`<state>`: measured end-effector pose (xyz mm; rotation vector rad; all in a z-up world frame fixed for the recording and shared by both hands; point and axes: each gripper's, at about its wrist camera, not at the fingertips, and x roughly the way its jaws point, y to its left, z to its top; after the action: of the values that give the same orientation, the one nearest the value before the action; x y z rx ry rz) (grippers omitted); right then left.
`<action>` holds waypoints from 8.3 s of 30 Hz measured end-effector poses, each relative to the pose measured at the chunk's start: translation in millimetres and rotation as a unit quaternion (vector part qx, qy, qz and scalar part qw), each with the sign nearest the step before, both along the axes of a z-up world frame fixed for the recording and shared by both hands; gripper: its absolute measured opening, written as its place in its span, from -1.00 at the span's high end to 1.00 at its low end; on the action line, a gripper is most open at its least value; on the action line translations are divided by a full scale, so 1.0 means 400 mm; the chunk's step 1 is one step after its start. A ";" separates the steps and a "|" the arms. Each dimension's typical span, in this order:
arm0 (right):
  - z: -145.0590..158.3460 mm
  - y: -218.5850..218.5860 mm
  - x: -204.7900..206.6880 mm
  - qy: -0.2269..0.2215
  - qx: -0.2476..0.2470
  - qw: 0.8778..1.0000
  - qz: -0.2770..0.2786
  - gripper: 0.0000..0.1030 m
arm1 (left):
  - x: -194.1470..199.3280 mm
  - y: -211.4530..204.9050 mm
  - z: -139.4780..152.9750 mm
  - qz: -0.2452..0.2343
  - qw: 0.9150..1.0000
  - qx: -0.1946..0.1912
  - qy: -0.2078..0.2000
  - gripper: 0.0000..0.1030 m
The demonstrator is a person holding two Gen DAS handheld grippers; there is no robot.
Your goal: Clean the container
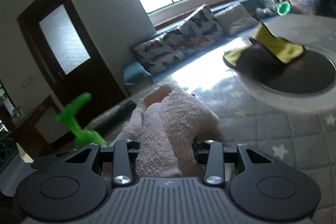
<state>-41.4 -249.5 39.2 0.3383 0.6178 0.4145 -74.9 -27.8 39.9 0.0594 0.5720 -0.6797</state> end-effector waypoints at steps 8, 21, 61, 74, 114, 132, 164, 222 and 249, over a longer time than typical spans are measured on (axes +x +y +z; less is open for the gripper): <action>-0.057 0.009 -0.029 0.026 -0.053 0.998 -0.004 0.26 | -0.006 -0.012 -0.002 0.004 1.000 0.012 -0.004 -0.70; 0.073 -0.043 -0.106 -0.032 0.008 0.999 -0.027 0.28 | 0.006 -0.016 -0.003 0.005 1.000 0.020 -0.007 -0.70; -0.056 -0.007 -0.102 0.022 -0.100 0.995 0.004 0.26 | 0.069 -0.037 -0.002 -0.011 0.999 0.036 -0.005 -0.70; -0.049 0.029 -0.142 0.017 -0.069 0.997 0.028 0.26 | 0.054 -0.039 0.135 0.015 0.996 -0.081 -0.042 -0.69; -0.054 -0.125 -0.035 0.006 -0.055 0.989 -0.140 0.02 | 0.194 -0.144 -0.017 0.079 0.997 0.004 0.010 -0.70; -0.006 -0.075 -0.137 -0.024 -0.110 0.985 -0.132 -0.80 | 0.134 -0.110 -0.028 0.100 0.995 0.011 0.027 -1.00; -0.102 -0.066 -0.160 0.037 -0.187 0.967 -0.171 -0.90 | -0.015 -0.035 -0.066 0.142 0.987 0.042 0.065 -1.00; -0.117 -0.053 -0.134 0.041 -0.195 0.963 -0.184 -1.00 | 0.032 -0.038 -0.117 0.191 0.976 0.093 0.043 -1.00; -0.116 -0.051 -0.136 0.041 -0.196 0.962 -0.185 -1.00 | 0.030 -0.034 -0.117 0.191 0.976 0.093 0.040 -1.00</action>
<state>-95.7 -269.8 -7.3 0.0868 0.6843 -0.0843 -63.1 -41.5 -6.8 0.0947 0.7019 -0.2536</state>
